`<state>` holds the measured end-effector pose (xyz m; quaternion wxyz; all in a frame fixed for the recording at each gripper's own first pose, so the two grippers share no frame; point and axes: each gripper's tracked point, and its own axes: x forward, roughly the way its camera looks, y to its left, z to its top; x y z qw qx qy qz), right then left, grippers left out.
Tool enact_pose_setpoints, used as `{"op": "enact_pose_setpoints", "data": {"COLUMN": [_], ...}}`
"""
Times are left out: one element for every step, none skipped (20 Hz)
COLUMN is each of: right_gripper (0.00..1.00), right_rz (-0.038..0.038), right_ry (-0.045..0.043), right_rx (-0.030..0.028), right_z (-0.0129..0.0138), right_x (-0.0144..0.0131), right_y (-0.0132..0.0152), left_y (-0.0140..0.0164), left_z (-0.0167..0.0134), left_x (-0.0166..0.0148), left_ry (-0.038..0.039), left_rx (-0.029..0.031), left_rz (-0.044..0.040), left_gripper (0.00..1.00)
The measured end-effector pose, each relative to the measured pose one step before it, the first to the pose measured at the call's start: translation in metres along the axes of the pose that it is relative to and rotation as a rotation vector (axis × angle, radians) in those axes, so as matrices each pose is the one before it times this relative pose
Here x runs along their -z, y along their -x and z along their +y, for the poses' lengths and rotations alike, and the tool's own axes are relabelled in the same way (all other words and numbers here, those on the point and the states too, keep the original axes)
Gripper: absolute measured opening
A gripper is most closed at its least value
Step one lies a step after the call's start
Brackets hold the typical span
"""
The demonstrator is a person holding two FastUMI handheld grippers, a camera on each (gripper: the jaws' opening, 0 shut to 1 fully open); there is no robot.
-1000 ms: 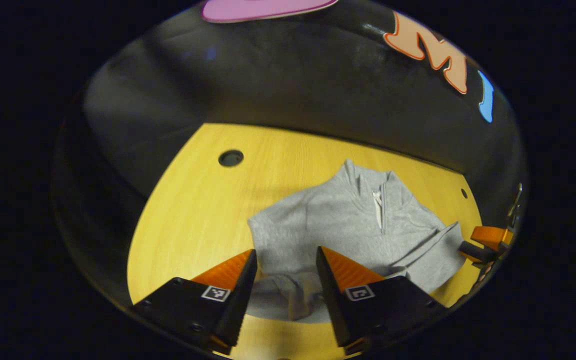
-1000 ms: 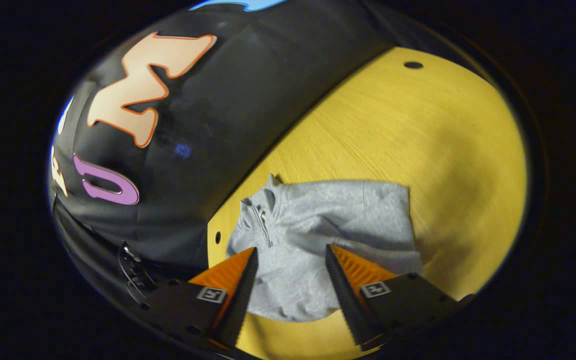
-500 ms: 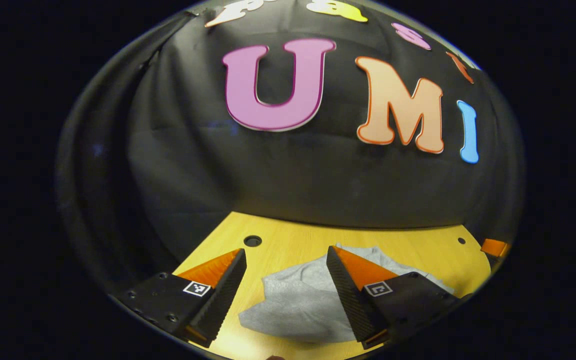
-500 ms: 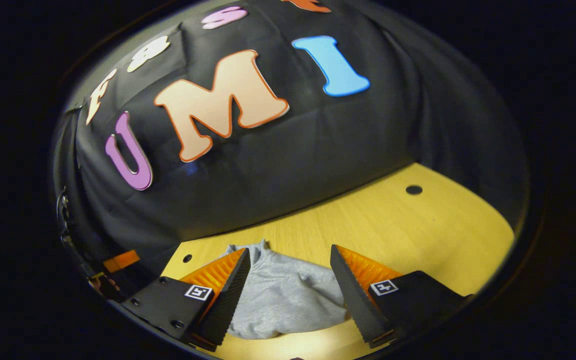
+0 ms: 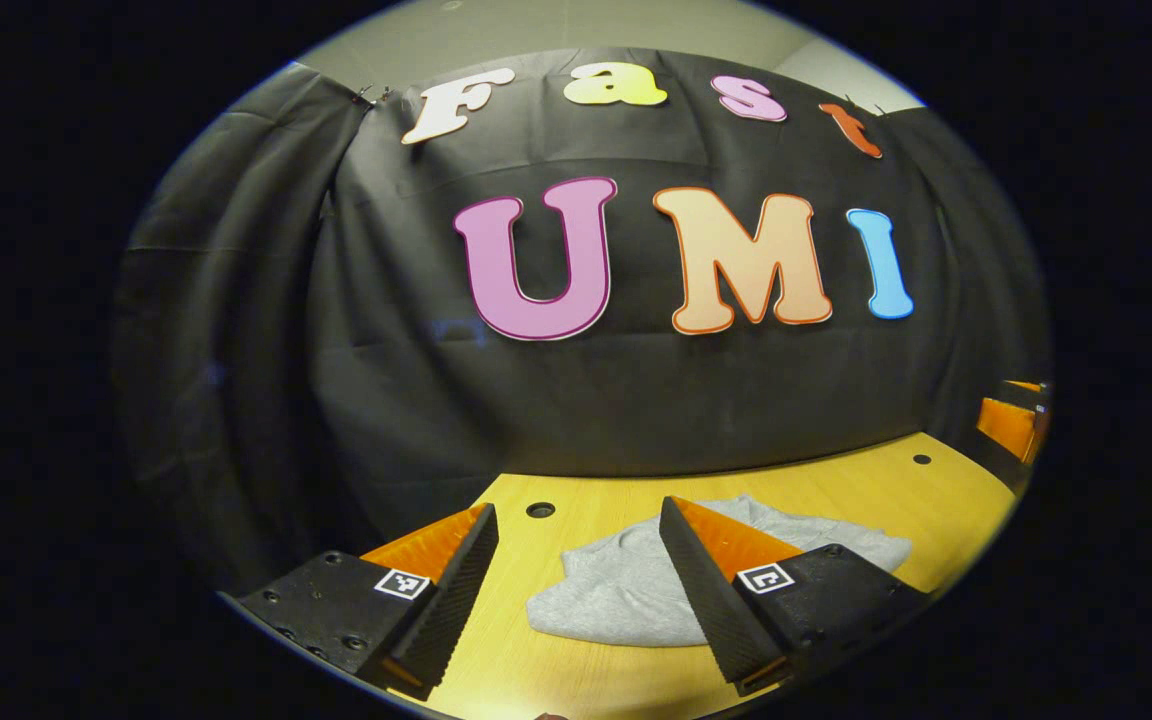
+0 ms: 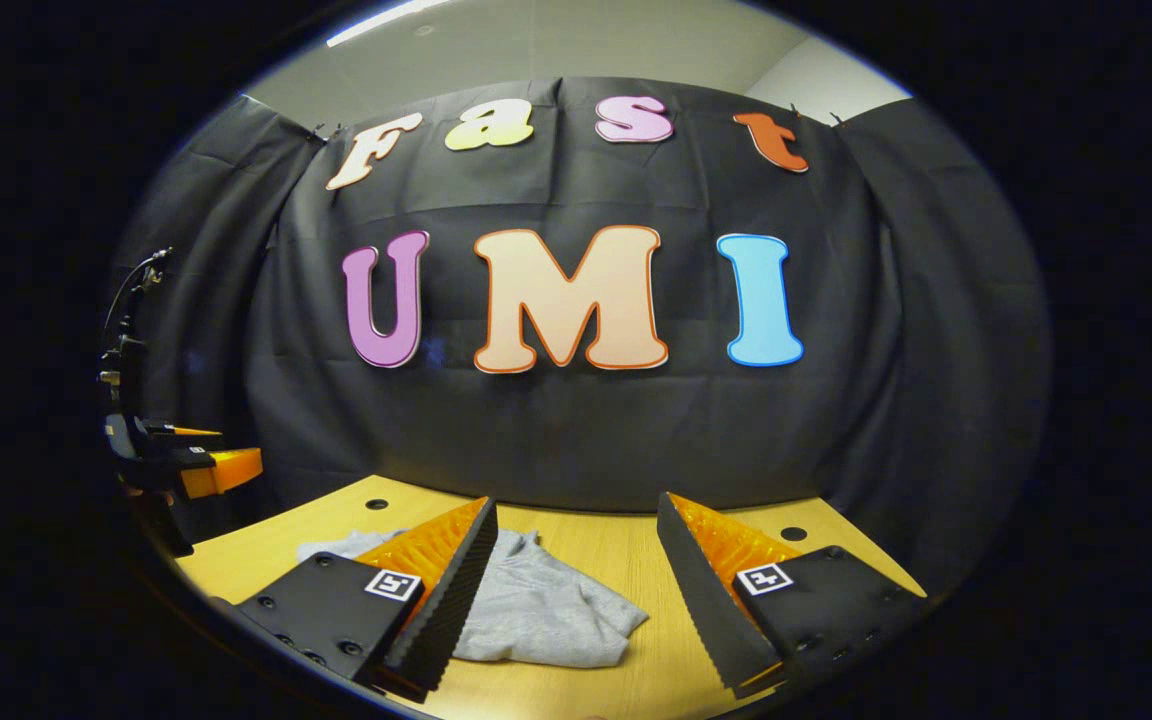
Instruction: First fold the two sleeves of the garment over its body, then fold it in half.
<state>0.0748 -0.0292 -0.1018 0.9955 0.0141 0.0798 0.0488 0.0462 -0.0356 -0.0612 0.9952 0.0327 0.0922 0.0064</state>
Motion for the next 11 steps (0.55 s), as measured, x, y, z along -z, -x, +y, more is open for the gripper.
{"op": "enact_pose_setpoints", "data": {"right_gripper": [0.98, 0.98, 0.98, 0.98, 0.98, 0.98, 0.98, 0.98, 0.98, 0.98, 0.98], "right_rz": [-0.00367, -0.00133, -0.01069, -0.01507, -0.01374, -0.00877, -0.00993, -0.00386, -0.00711, -0.00424, 0.00024], "right_ry": [0.00022, -0.00497, -0.00730, -0.00369, 0.00052, -0.00081, -0.00241, -0.00091, -0.00135, -0.00090, 0.00086], "right_rx": [0.00724, 0.00515, 0.00132, 0.00366, 0.00844, 0.00253, 0.00151, 0.00034, 0.00030, -0.00046, 0.00110], "right_z": [0.00459, 0.00475, 0.00564, 0.00515, 0.00290, 0.00419, -0.00080, 0.00121, 0.00148, 0.00217, 0.00147], "right_x": [0.01475, -0.00213, -0.00311, -0.00611, -0.00368, -0.00413, -0.00087, -0.00047, -0.00102, -0.00170, -0.00042], "right_y": [0.00980, 0.00630, 0.00593, 0.00480, 0.00409, 0.00465, 0.00158, 0.00153, 0.00036, 0.00153, 0.00105], "left_y": [0.00589, 0.00693, 0.00560, 0.00430, 0.00142, 0.00232, 0.00349, 0.00225, 0.00149, 0.00208, -0.00004], "left_z": [0.00081, 0.00195, 0.00306, 0.00550, 0.00377, 0.00352, 0.00432, 0.00296, 0.00306, 0.00208, 0.00162], "left_x": [-0.00046, -0.00175, -0.00249, -0.00292, -0.00289, -0.00095, -0.00119, -0.00269, -0.00092, -0.00057, 0.00048], "left_ry": [0.00143, 0.00695, 0.00485, 0.00266, 0.00424, -0.00093, 0.00048, -0.00047, -0.00229, -0.00691, -0.00805], "left_rx": [0.00622, 0.00968, 0.00885, 0.00227, 0.00376, 0.00316, 0.00442, 0.00290, 0.00280, 0.00353, 0.00207], "left_rz": [-0.01119, -0.00652, -0.00769, -0.01214, -0.01094, 0.00162, -0.00949, -0.00682, -0.00582, -0.00032, -0.00302], "left_gripper": [0.95, 0.95, 0.95, 0.95, 0.95, 0.95, 0.95, 0.95, 0.95, 0.95, 0.95]}}
